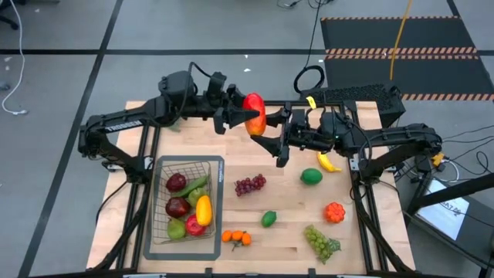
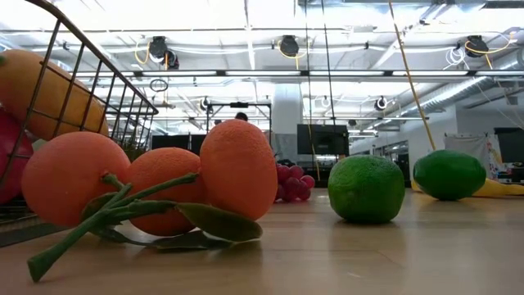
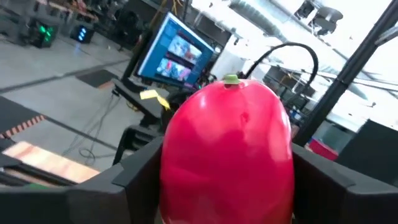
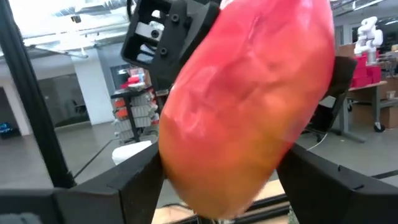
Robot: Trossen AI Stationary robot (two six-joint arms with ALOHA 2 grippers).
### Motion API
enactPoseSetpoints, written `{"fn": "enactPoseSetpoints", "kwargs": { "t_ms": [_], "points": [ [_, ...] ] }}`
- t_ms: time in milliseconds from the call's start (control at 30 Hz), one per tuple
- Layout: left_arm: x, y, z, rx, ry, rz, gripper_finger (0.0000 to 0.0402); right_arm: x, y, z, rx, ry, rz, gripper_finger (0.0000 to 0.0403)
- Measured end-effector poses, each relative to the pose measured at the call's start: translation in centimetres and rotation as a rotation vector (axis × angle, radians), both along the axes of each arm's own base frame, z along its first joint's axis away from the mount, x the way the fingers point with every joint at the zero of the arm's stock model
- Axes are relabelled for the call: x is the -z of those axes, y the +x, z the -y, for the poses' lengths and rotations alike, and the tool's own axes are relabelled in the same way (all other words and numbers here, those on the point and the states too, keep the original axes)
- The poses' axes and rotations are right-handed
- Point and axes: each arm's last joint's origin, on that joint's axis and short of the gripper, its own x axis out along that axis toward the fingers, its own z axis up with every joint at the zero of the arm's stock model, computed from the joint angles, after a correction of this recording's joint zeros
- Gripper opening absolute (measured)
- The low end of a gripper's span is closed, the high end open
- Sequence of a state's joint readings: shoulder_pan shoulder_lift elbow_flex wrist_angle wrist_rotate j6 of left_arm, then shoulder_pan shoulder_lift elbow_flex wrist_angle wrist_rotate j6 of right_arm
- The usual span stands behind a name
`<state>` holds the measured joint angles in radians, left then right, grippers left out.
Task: Build produce basket
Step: Put the orange mango into the wire basket
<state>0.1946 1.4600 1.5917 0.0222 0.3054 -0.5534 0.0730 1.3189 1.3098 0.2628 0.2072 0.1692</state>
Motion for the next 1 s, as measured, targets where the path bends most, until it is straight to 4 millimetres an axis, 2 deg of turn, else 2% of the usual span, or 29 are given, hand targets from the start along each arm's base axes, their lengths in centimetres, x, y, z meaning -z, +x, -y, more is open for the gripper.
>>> {"fn": "enactPoseSetpoints", "kwargs": {
  "t_ms": [167, 300, 400, 467, 667, 733, 833, 1000],
  "points": [
    [-0.1, -1.4, -0.4, -0.014, -0.027, -0.074, 0.0272, -0.2, -1.5, 0.0, -0.007, 0.018, -0.068, 0.0311],
    [0.3, -2.6, -0.6, -0.034, -0.056, -0.174, 0.0299, 0.6, -2.8, 0.0, -0.016, 0.095, -0.214, 0.0322],
    [0.7, -4.3, -0.2, -0.032, -0.081, -0.296, 0.0303, 1.1, -4.3, -0.4, -0.03, 0.151, -0.326, 0.0324],
    [1.8, -5.3, 0.0, -0.033, -0.099, -0.436, 0.0297, 1.4, -5.5, -0.7, -0.061, 0.181, -0.398, 0.0324],
    [6.5, -8.4, 1.7, -0.085, -0.186, -1.042, 0.0273, 2.4, -8.4, -1.7, -0.101, 0.266, -0.598, 0.0324],
    [7.9, -8.8, 2.4, -0.117, -0.197, -1.199, 0.0273, 2.5, -9.0, -1.9, -0.112, 0.266, -0.63, 0.0324],
    [10.2, -9.1, 3.5, -0.169, -0.205, -1.373, 0.0287, 2.7, -9.5, -2.2, -0.124, 0.254, -0.656, 0.0324],
    [13.7, -9.2, 5.4, -0.193, -0.211, -1.51, 0.03, 2.5, -9.6, -2.2, -0.125, 0.244, -0.647, 0.0324]
  ]
}}
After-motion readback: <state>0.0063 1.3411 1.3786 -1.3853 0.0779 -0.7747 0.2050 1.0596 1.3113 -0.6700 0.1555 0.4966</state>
